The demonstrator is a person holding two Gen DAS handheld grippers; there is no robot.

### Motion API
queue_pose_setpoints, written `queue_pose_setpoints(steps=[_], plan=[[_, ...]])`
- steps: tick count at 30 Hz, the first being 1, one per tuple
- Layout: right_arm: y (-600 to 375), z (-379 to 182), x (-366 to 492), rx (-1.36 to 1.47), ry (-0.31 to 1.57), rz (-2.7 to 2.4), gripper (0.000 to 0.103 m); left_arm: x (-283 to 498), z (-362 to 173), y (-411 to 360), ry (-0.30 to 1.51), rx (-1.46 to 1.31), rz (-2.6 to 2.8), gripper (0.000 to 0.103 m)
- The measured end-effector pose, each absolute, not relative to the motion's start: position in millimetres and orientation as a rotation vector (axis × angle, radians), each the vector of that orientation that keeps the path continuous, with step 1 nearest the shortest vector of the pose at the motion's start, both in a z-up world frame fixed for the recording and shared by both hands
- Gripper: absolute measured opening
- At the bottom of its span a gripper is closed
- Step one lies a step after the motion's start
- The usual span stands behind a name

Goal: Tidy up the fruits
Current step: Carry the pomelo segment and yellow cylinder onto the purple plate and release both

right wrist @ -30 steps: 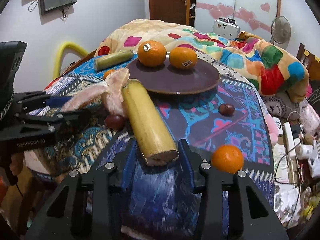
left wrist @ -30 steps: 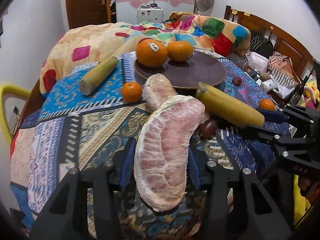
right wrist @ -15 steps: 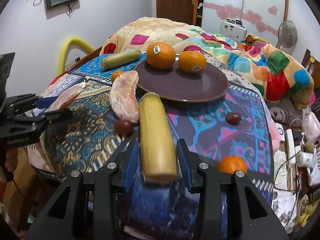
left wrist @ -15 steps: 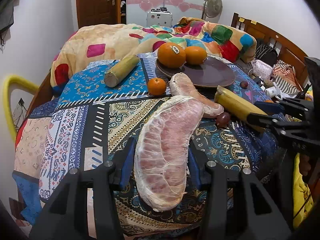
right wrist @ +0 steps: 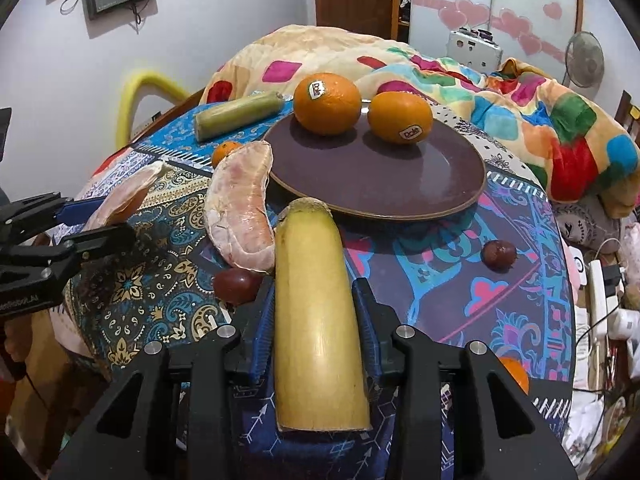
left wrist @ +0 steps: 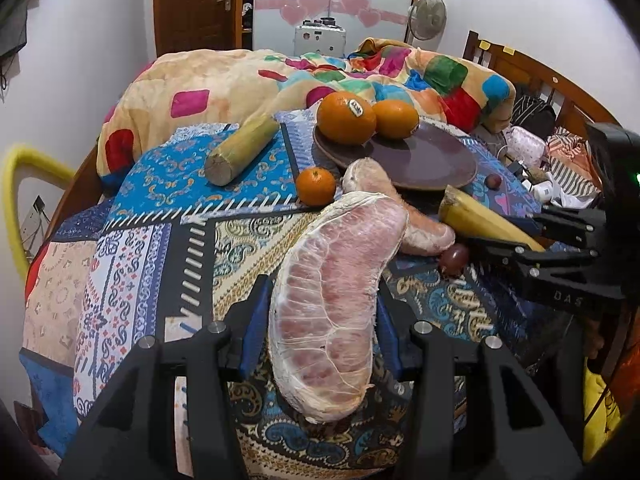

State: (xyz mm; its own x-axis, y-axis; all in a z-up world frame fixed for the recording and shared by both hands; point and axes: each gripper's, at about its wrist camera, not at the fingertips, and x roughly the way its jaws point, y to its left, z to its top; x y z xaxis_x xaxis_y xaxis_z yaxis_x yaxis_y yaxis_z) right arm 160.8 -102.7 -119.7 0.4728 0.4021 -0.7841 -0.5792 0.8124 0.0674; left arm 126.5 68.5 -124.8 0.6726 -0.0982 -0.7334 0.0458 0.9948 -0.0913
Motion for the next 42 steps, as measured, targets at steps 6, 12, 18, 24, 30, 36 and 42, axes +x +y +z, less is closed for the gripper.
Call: queue_pose_setpoints(steps=[6,12,18,24,30,36,42], plan=[[-114.9,-103.5,158.8,-0.173,0.851,0.585,0.033,135.2,-107.0,60.6,0.789,-0.054,-0.089,0.048],[-128.7,-76.8,160.1,-0.14,0.779,0.553,0.033,148.7,-87.5,50.9,0.744,-0.037,-0.094,0.048],[-137.4,-58.2,172.4,-0.123,0.72,0.523,0.033,167.7,-73.4,36.4,0.715,-0.008,-0.105,0.048],[-144.2,-51.7,192.1,-0.107,0.697,0.498,0.033,193.2,-64.8,26.0,0.695,0.024,-0.108,0.048],[-147.4,-46.9,214.5,-0.093,0.676,0.479,0.033,218.2,-61.6,17.0,0.685,0.056,-0.108,0.048],[-143.7,-55.2,234.0,-0.113,0.692,0.472,0.033,245.4,-68.4,9.7,0.699,0.078,-0.119,0.048],[-139.8,-63.9,251.4,-0.144,0.715,0.451,0.032,271.2,-79.7,5.5,0.739,0.064,-0.128,0.048]])
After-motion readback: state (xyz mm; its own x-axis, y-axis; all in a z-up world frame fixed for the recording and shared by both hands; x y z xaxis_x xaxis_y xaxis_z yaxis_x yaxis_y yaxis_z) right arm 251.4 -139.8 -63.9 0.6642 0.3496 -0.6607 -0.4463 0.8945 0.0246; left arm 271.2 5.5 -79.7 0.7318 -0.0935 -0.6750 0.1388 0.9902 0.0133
